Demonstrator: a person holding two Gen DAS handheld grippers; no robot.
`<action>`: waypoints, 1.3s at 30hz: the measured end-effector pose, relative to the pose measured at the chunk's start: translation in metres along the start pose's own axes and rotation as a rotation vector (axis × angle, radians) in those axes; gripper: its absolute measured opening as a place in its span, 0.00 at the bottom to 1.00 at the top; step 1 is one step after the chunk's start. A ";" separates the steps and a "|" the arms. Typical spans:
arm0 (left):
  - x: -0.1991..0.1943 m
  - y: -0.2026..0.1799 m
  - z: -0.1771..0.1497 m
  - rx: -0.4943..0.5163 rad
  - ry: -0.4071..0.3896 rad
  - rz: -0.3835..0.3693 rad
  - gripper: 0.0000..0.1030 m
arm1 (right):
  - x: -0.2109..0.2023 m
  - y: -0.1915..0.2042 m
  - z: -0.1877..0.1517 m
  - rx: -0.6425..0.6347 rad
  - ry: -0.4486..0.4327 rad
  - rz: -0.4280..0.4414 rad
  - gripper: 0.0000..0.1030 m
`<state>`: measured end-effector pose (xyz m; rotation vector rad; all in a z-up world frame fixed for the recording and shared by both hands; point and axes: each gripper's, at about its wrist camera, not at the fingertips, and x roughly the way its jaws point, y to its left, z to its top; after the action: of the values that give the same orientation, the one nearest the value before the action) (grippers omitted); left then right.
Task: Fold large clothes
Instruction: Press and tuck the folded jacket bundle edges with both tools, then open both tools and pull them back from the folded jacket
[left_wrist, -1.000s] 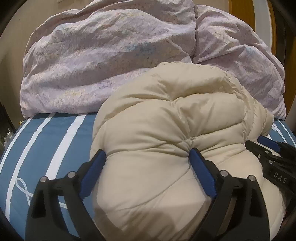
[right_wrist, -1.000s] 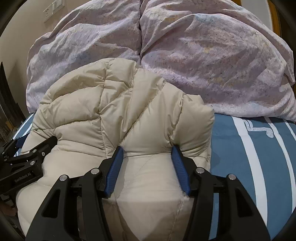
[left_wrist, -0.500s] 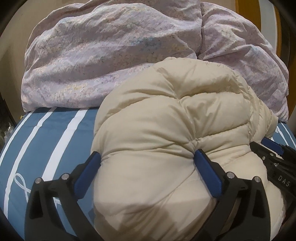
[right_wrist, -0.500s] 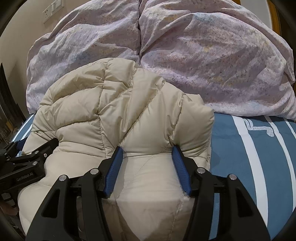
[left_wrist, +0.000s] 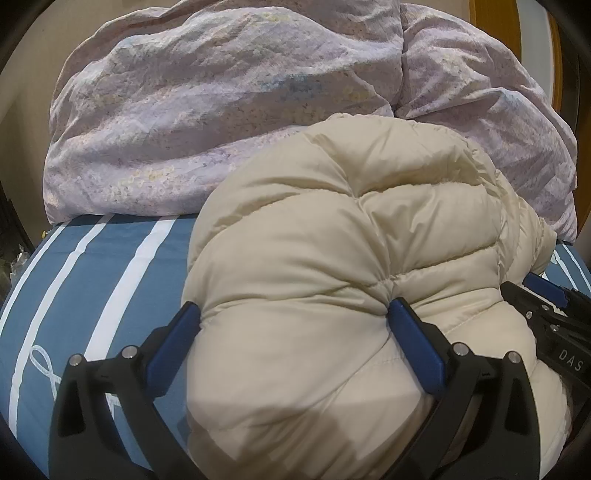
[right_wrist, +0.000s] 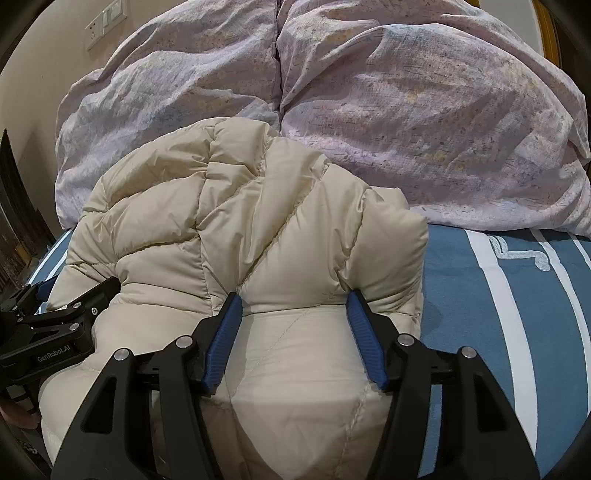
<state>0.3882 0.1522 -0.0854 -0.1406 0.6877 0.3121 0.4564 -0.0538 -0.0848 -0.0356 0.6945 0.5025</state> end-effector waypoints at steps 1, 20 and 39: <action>0.000 0.000 0.000 -0.001 0.000 -0.001 0.98 | 0.000 0.000 0.000 0.001 0.000 0.001 0.60; 0.004 0.010 0.000 -0.050 0.020 -0.062 0.98 | 0.002 0.000 -0.001 0.016 -0.006 0.002 0.66; -0.130 0.017 -0.060 -0.019 -0.076 -0.070 0.98 | -0.116 0.019 -0.058 0.004 -0.032 -0.080 0.99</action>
<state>0.2520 0.1240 -0.0477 -0.1692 0.6032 0.2556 0.3364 -0.0988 -0.0552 -0.0514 0.6606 0.4236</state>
